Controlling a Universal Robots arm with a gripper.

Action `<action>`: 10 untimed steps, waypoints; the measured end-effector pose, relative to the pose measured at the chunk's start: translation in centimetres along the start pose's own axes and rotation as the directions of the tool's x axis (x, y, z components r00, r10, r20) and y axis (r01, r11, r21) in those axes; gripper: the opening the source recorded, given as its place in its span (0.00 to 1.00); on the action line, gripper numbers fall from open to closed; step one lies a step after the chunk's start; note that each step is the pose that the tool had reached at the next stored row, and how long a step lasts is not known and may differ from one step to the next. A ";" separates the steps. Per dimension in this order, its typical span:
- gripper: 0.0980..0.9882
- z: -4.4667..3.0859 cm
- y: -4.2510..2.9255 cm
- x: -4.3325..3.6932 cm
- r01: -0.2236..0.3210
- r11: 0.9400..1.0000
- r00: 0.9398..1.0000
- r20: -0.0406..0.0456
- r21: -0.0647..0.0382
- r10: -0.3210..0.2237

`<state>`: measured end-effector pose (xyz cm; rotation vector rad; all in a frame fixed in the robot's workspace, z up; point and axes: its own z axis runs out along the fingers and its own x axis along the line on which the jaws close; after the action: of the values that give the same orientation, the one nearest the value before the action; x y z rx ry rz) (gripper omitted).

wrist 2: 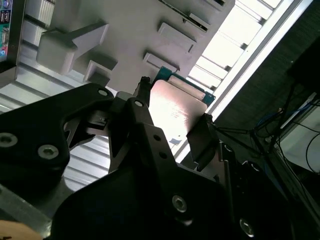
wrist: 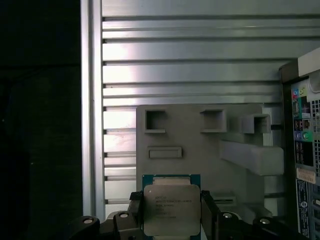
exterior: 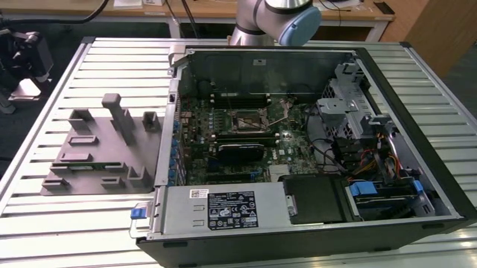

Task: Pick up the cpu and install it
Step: 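Pick up the cpu and move it towards the insertion slot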

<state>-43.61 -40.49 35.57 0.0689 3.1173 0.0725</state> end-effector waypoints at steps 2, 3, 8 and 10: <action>0.50 -0.46 0.02 -0.01 0.000 1.000 1.000 0.000 0.000 0.000; 0.50 -0.71 0.03 -0.01 0.000 1.000 1.000 0.000 0.000 0.000; 0.50 -1.91 0.09 -0.04 0.000 1.000 1.000 0.001 0.000 0.000; 0.50 -2.32 0.11 -0.05 0.000 1.000 1.000 0.001 0.000 0.000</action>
<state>-43.62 -40.49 37.89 0.0688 3.1159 0.0725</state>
